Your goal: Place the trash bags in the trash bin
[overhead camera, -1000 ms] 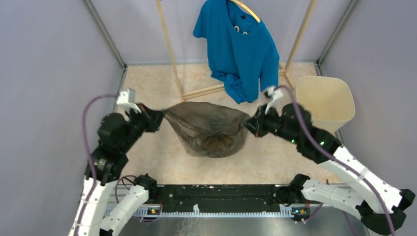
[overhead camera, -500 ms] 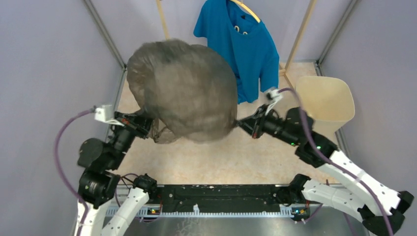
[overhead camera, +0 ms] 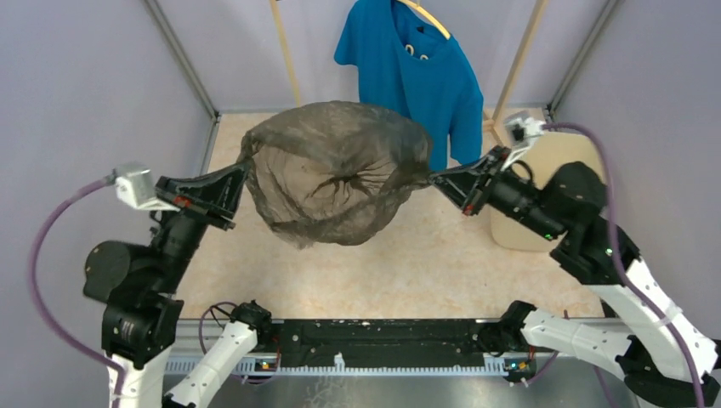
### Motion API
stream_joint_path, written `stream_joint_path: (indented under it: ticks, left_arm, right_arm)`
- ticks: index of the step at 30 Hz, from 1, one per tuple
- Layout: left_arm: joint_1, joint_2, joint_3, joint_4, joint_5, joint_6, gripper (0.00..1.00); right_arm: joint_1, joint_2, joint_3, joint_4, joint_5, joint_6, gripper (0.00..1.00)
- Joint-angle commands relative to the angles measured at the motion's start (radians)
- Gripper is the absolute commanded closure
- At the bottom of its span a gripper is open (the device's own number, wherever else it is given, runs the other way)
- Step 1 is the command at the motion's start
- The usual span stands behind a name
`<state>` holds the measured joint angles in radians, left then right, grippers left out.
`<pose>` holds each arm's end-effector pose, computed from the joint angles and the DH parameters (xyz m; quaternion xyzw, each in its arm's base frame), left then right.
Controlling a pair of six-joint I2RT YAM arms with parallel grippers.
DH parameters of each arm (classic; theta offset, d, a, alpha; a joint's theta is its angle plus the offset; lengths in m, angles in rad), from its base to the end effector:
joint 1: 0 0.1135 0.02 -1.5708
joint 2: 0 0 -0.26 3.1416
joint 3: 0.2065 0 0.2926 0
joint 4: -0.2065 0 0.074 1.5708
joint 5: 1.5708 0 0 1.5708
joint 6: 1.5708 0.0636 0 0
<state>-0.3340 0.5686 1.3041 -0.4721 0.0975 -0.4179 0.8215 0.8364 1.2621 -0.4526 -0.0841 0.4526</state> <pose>0.0977 -0.0405 0.5259 0.0132 0.6085 -0.3187 0.7266 0.1454 0.1641 0.4757 -0.1601 0.6984 0.4388 0.5423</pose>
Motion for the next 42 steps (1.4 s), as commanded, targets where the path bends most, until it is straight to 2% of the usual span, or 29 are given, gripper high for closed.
stream_joint_path:
  ticks: [1, 6, 10, 15, 20, 25, 28, 32, 36, 37, 42]
  left_arm:
    - [0.002, -0.025, -0.021, 0.162, 0.099, -0.032, 1.0]
    - [0.001, -0.07, -0.194, 0.063, 0.001, -0.087, 1.0]
    - [0.001, -0.075, -0.23, -0.031, -0.046, -0.081, 1.0]
    - [0.001, -0.043, -0.114, -0.03, -0.058, -0.066, 1.0]
    - [0.001, -0.001, -0.036, -0.005, -0.028, -0.129, 1.0]
    - [0.001, -0.069, -0.204, -0.02, -0.052, -0.26, 1.0]
    - [0.001, -0.106, -0.287, -0.05, -0.08, -0.289, 1.0]
    - [0.001, -0.082, -0.268, -0.057, -0.129, -0.227, 1.0]
    - [0.001, 0.024, -0.156, -0.056, -0.146, -0.115, 1.0]
    - [0.001, 0.049, -0.129, -0.061, -0.154, -0.086, 1.0]
    - [0.001, 0.097, -0.11, -0.068, -0.193, 0.023, 1.0]
  right_arm:
    - [-0.005, -0.035, 0.051, 0.042, -0.02, -0.041, 1.0]
    - [-0.006, -0.083, -0.122, 0.018, 0.054, -0.015, 1.0]
    - [-0.005, -0.099, -0.233, 0.003, 0.049, 0.008, 1.0]
    - [-0.005, -0.094, -0.12, -0.045, 0.073, -0.054, 1.0]
    - [-0.005, -0.084, -0.013, -0.034, 0.03, -0.099, 1.0]
    - [-0.005, -0.08, -0.05, -0.099, 0.08, -0.141, 1.0]
    - [-0.006, -0.09, -0.092, -0.137, 0.099, -0.129, 1.0]
    - [-0.005, -0.111, -0.131, -0.135, 0.116, -0.121, 1.0]
    - [-0.005, -0.094, -0.156, -0.081, 0.13, -0.108, 1.0]
    - [-0.005, -0.083, -0.155, -0.068, 0.133, -0.103, 0.97]
    - [-0.005, -0.01, -0.053, -0.127, 0.214, -0.138, 0.66]
